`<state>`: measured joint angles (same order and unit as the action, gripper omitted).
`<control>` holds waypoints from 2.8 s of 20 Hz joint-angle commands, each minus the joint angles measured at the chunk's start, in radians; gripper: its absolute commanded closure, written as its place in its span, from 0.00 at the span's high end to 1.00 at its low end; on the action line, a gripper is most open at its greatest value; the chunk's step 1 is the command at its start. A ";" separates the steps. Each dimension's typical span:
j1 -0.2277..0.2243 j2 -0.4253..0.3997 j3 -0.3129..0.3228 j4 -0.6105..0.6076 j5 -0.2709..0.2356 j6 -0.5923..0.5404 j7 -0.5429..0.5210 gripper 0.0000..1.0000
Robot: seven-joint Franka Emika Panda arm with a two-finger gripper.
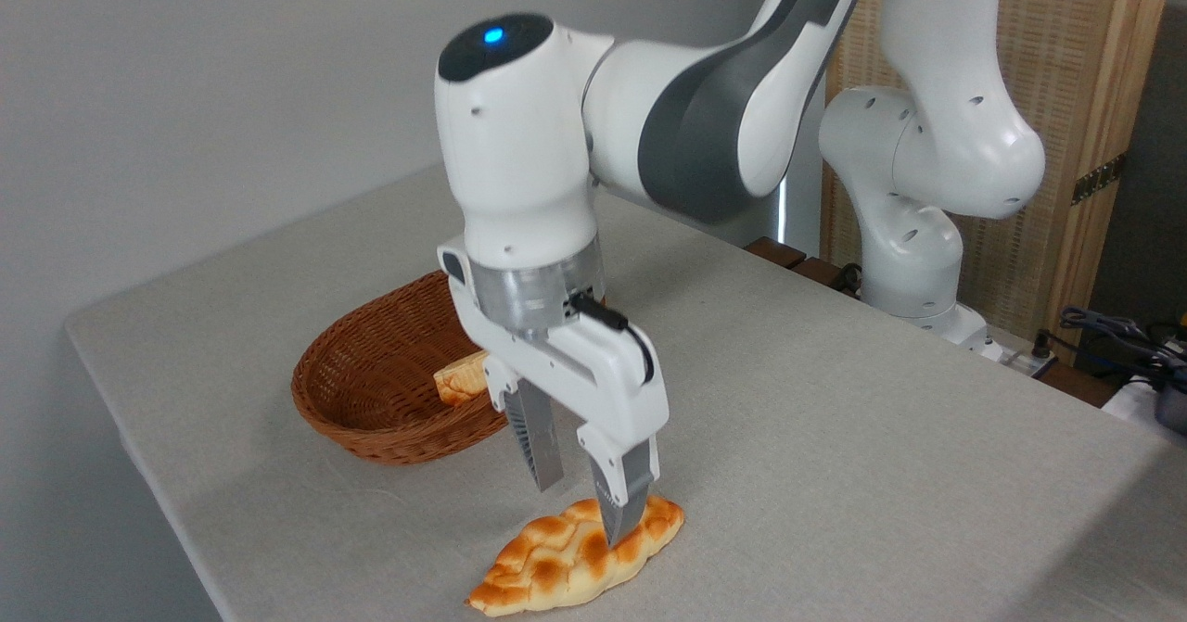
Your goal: Put bread into the basket
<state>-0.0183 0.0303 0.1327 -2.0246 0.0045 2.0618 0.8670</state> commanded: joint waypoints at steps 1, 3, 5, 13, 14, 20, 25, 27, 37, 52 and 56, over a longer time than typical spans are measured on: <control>-0.006 0.031 0.007 -0.005 0.012 0.047 0.015 1.00; -0.008 0.045 0.007 -0.005 0.014 0.058 0.017 1.00; -0.006 0.049 0.007 -0.005 0.014 0.066 0.017 1.00; -0.005 0.039 0.010 -0.003 0.032 0.066 0.017 1.00; -0.005 0.037 0.011 -0.002 0.034 0.066 0.017 1.00; -0.003 0.037 0.021 -0.002 0.035 0.066 0.017 1.00; -0.003 0.040 0.021 -0.003 0.035 0.066 0.017 1.00; -0.003 0.048 0.021 -0.003 0.035 0.066 0.017 1.00; -0.006 0.059 0.011 -0.003 0.032 0.066 0.015 0.72; -0.014 0.010 0.007 0.010 0.005 0.063 0.013 0.44; -0.023 -0.046 -0.054 0.062 -0.076 0.046 -0.011 0.45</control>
<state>-0.0311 0.0397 0.1191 -1.9879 -0.0133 2.1121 0.8677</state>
